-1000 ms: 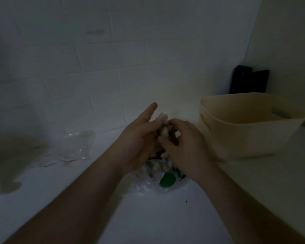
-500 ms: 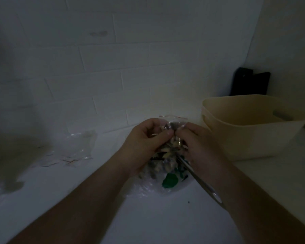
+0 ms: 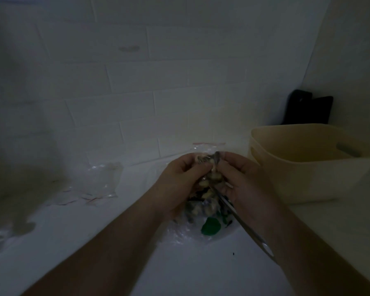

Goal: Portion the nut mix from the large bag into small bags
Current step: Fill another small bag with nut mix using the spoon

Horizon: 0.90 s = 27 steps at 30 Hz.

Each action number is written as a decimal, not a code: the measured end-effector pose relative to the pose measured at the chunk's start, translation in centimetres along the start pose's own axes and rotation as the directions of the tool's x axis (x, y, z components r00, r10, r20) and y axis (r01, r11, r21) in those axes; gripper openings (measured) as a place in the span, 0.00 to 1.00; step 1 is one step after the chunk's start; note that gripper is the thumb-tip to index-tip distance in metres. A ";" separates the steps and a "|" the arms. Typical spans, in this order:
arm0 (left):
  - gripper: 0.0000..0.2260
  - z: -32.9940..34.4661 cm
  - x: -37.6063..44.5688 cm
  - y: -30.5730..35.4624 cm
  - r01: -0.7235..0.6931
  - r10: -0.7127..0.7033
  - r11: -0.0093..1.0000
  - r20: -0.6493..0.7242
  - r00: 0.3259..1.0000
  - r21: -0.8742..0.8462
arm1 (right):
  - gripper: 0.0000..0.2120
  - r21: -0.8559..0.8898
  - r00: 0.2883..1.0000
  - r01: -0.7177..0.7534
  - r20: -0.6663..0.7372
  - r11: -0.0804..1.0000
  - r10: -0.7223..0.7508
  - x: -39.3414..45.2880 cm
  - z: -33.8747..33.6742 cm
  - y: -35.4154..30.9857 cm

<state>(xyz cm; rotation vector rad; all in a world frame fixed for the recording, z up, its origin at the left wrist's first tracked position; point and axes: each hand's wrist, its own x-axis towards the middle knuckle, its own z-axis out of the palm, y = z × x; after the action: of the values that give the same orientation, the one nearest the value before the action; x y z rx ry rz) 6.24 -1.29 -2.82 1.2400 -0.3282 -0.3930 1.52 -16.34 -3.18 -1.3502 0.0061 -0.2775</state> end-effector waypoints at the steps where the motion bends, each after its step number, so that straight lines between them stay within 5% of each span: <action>1: 0.11 0.1 0.0 0.0 -0.019 0.019 1.000 -0.015 1.000 0.017 | 0.10 -0.047 1.000 0.020 0.012 0.999 -0.019 -0.1 0.0 -0.1; 7: 0.12 -0.2 -0.1 0.0 -0.026 0.025 1.000 0.019 0.999 0.013 | 0.09 -0.198 0.997 0.064 -0.024 0.978 -0.071 -0.3 0.0 -0.7; 22: 0.18 -0.8 -0.2 -0.9 -0.142 0.139 0.969 0.027 0.990 0.203 | 0.11 -0.201 0.989 0.116 -0.071 0.973 -0.133 0.3 0.1 0.5; 27: 0.09 -0.3 -0.5 -0.5 -0.131 0.135 0.983 -0.024 0.990 0.130 | 0.07 -0.206 0.981 0.154 -0.081 0.966 -0.174 -0.1 0.0 0.1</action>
<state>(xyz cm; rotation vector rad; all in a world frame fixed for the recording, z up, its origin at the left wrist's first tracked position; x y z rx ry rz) 5.86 -0.87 -3.38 1.3400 -0.4108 -0.2388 1.48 -16.33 -3.29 -1.5372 0.0043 -0.4940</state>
